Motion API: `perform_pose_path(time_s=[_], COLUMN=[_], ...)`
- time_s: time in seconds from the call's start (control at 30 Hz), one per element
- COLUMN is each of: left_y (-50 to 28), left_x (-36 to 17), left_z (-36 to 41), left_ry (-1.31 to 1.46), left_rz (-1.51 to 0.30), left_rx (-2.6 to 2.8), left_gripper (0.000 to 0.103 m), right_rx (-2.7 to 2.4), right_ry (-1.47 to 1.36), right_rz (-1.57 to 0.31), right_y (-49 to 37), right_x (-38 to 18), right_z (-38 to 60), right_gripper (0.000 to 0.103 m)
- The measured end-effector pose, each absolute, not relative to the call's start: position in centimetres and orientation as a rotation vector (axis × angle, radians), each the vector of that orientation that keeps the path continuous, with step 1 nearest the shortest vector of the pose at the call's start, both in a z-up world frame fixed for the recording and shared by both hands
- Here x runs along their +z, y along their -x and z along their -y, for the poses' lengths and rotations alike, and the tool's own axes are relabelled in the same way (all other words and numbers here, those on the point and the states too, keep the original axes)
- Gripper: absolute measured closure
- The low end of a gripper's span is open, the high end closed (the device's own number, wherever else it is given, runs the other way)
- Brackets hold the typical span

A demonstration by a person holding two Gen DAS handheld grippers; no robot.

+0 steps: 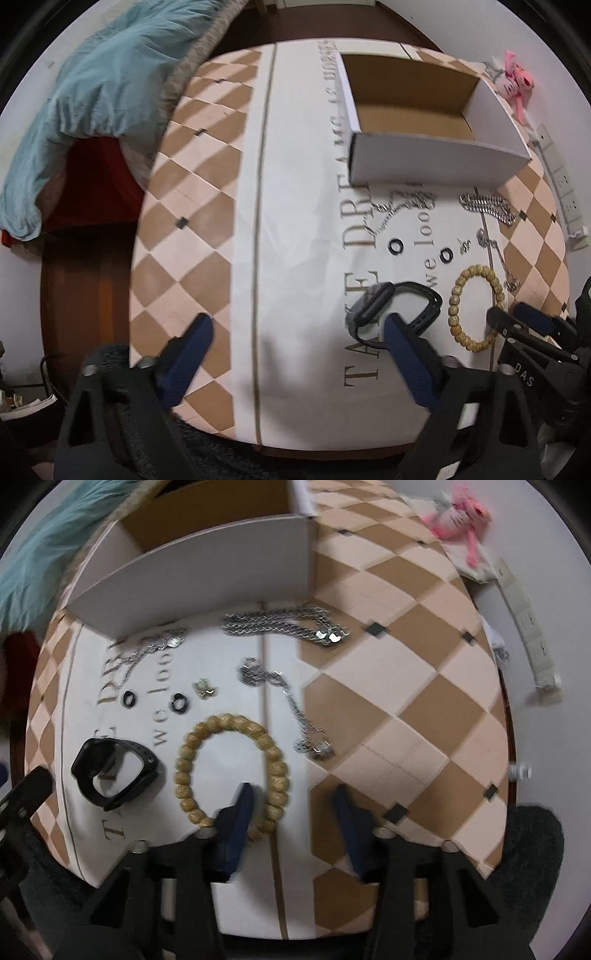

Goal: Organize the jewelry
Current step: 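Grasp the black watch band with the left gripper while the right grasps the bead bracelet, then carry both items into the white box and open both grippers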

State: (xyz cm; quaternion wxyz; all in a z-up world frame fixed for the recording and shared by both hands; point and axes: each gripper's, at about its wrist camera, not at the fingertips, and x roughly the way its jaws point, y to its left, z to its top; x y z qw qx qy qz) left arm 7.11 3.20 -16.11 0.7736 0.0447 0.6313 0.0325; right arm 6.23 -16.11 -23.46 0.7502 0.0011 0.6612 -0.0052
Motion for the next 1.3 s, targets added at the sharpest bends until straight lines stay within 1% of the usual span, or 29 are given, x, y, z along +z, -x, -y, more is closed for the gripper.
perform_pose_path(time_s=[0.03,0.07,0.1,0.2,0.33,0.37,0.4,0.43,0.47,0.5,0.63,0.7,0.77,0.93,1.03,1.17,1.3], left_y=[-7.1,-7.2,-7.3,-7.6,-8.4,-8.6,-8.7,-8.9,-8.9,-8.9,-8.7,-8.7,-8.3,-7.1,-6.1,-4.6,-3.6], left_x=[-16.4,-16.7,-16.9,-17.5,-18.8,-19.1,-19.4,-19.7,-19.9,-20.2,-20.3,-20.5,-20.6,-20.7,-20.1,-18.4,-15.7], left_z=[-3.1,-2.9,-2.8,-2.3,-1.3,-1.2,-0.9,-0.8,-0.7,-0.6,-0.4,-0.6,-0.7,-1.3,-1.9,-2.6,-3.4], left_ry=[-0.090,-0.083,-0.085,-0.093,-0.100,-0.104,-0.108,-0.108,-0.102,-0.098,-0.106,-0.104,-0.099,-0.077,-0.053,-0.023,0.012], left_rz=[-1.378,-1.390,-1.395,-1.407,-1.425,-1.426,-1.431,-1.439,-1.449,-1.457,-1.437,-1.430,-1.424,-1.406,-1.396,-1.368,-1.327], left_rx=[0.059,0.040,0.026,-0.005,-0.046,-0.050,-0.058,-0.071,-0.085,-0.090,-0.092,-0.091,-0.088,-0.076,-0.077,-0.088,-0.107], left_gripper=[0.023,0.029,0.031,0.031,0.031,0.034,0.046,0.055,0.072,0.083,0.087,0.092,0.093,0.093,0.093,0.093,0.093], right_rx=[-0.001,-0.002,-0.003,-0.014,-0.030,-0.035,-0.039,-0.044,-0.045,-0.049,-0.054,-0.056,-0.058,-0.058,-0.044,0.002,0.070], right_ry=[-0.007,-0.020,-0.030,-0.046,-0.078,-0.082,-0.086,-0.074,-0.068,-0.066,-0.044,-0.031,-0.018,-0.010,-0.065,-0.145,-0.202], right_rz=[-1.451,-1.465,-1.470,-1.476,-1.498,-1.509,-1.502,-1.497,-1.496,-1.495,-1.485,-1.482,-1.478,-1.470,-1.471,-1.447,-1.402], right_y=[-6.2,-6.1,-6.0,-5.5,-5.7,-5.8,-6.0,-6.0,-6.1,-6.2,-6.4,-6.5,-6.4,-5.6,-5.5,-5.3,-5.5], right_x=[-23.4,-23.4,-23.3,-22.6,-23.3,-23.3,-23.6,-23.7,-23.7,-23.8,-24.1,-24.2,-24.1,-23.2,-23.0,-21.3,-18.2], right_z=[16.2,16.5,16.9,18.3,19.7,19.8,20.2,20.4,20.4,20.5,20.5,20.6,20.1,18.7,19.2,19.6,19.2], right_gripper=[0.093,0.093,0.093,0.093,0.093,0.093,0.093,0.092,0.092,0.092,0.092,0.092,0.092,0.093,0.093,0.094,0.094])
